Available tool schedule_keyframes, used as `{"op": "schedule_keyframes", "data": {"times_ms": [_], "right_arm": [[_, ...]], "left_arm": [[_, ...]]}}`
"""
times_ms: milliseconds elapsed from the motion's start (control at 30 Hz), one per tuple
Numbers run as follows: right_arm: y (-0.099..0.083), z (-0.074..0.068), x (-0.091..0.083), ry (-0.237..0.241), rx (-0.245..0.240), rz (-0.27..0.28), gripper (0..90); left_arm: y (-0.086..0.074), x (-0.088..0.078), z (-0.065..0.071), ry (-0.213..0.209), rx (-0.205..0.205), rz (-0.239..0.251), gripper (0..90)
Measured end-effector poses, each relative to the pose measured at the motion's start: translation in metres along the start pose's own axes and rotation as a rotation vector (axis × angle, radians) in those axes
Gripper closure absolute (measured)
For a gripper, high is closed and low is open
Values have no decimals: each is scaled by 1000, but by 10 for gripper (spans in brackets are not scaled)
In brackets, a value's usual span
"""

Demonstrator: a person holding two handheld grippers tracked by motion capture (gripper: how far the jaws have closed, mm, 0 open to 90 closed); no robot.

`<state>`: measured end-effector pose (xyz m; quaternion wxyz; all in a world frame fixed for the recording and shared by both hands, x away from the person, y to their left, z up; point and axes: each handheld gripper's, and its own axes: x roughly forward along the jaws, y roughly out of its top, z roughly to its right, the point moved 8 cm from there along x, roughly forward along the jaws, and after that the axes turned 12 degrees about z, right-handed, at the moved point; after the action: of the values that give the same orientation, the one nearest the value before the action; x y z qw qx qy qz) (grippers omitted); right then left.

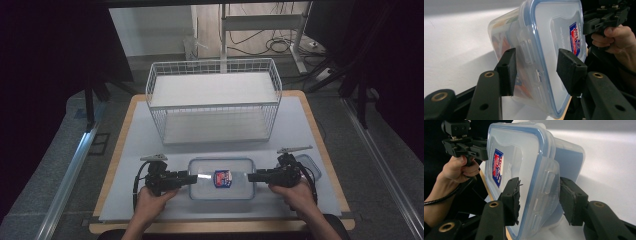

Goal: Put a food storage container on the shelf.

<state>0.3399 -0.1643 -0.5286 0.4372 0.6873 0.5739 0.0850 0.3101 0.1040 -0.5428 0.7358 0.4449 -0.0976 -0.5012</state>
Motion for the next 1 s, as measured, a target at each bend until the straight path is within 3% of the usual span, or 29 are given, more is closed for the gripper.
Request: {"op": "schedule_keyframes", "data": {"times_ms": [600, 1000], "right_arm": [[12, -8, -1, -15, -49, 53, 547], [53, -27, -8, 7, -127, 112, 548]], "left_arm": [[14, -2, 3, 23, 28, 34, 523], [59, -15, 19, 29, 111, 92, 523]]}}
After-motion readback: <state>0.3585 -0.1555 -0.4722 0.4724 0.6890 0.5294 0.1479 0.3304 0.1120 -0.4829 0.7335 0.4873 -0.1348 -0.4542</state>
